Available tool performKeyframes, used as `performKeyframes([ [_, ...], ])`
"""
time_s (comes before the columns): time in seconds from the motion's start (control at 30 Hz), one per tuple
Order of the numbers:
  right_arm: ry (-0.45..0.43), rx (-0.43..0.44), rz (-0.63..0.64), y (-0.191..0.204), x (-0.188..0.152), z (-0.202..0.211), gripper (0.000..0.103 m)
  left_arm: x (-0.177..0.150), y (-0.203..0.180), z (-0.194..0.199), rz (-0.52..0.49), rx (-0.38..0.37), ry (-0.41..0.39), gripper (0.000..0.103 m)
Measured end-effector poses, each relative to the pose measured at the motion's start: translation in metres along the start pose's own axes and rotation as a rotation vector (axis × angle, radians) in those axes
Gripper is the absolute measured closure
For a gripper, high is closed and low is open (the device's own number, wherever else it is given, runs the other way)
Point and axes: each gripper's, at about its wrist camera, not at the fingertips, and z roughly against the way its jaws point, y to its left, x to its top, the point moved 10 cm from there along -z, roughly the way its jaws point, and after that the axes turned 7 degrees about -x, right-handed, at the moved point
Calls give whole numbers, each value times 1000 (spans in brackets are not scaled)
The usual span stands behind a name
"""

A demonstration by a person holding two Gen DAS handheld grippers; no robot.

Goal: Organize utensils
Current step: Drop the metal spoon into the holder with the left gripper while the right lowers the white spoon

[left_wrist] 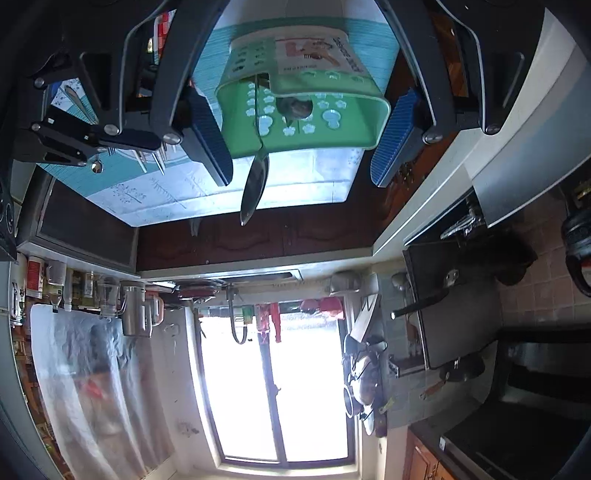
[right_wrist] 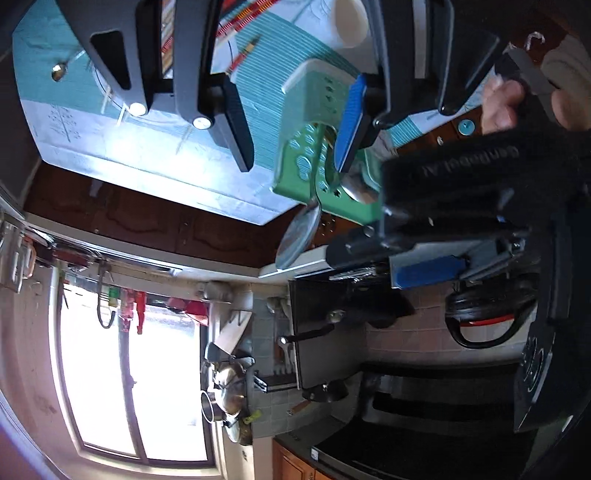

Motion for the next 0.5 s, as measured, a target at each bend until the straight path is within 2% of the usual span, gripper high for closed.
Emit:
performKeyframes([
  [0.17, 68, -5, -22, -9, -16, 3, 57, -5, 7, 11, 46, 9, -3, 28],
  [0.27, 148, 16, -19, -12, -29, 3, 57, -8, 15, 22, 85, 22, -14, 28],
  [0.5, 433, 139, -5, 3, -78, -9, 57, -38, 39, 53, 238, 40, -4, 28],
])
